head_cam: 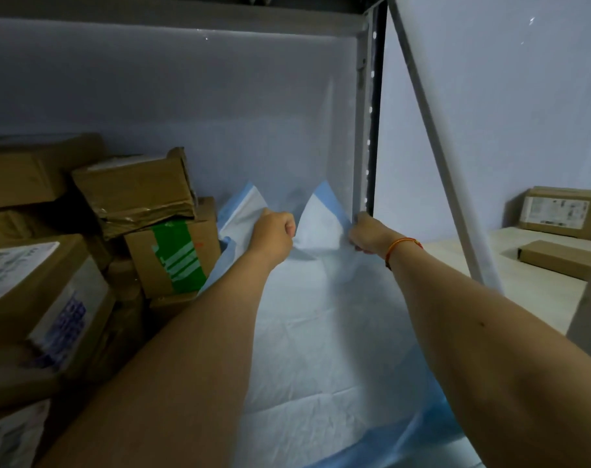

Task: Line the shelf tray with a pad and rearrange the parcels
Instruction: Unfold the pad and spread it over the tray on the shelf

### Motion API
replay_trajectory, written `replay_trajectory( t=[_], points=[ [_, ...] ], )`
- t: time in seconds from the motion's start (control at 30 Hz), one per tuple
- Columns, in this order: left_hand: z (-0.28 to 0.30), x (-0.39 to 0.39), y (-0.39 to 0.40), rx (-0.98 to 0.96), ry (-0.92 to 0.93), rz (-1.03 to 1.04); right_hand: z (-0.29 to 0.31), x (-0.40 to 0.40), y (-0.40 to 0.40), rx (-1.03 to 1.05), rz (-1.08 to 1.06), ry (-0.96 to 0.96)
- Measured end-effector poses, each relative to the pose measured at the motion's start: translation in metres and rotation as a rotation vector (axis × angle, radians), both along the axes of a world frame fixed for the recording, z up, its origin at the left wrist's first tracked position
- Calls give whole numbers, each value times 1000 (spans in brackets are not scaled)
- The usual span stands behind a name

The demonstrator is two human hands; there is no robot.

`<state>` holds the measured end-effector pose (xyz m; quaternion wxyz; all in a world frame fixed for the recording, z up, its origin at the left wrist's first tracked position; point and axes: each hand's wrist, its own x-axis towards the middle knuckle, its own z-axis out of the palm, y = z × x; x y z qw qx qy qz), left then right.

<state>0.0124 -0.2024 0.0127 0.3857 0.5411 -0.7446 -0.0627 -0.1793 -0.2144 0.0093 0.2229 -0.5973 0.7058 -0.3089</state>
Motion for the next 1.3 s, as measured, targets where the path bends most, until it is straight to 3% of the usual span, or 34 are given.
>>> replay_trajectory(
  t=[0.23, 0.37, 0.47, 0.67, 0.8, 0.93, 1.03, 1.13, 1.2, 1.3],
  points=[
    [3, 0, -6, -17, 25, 26, 8, -6, 0, 58, 111, -219],
    [1, -6, -7, 89, 63, 82, 11, -14, -9, -4, -81, -424],
    [-2, -10, -7, 84, 36, 92, 8, -20, -14, -24, -192, -316],
    [-2, -8, -2, 12, 1, 43, -22, -32, -10, 179, -55, -361],
    [-1, -7, 2, 16, 43, -1, -28, -34, -11, 149, -75, -169],
    [-3, -7, 0, 16, 68, 39, -22, -36, -6, 51, -35, -189],
    [-2, -9, -2, 80, 55, 103, -18, -39, 1, -42, -153, -185],
    [-3, -14, 1, 214, 63, 168, -20, -42, 4, -104, -401, -97],
    [-9, -16, -1, 263, 2, 221, -21, -39, 3, -135, -501, -146],
    [-20, -14, -6, 338, -287, 246, -18, -25, 3, -119, -438, -266]
  ],
)
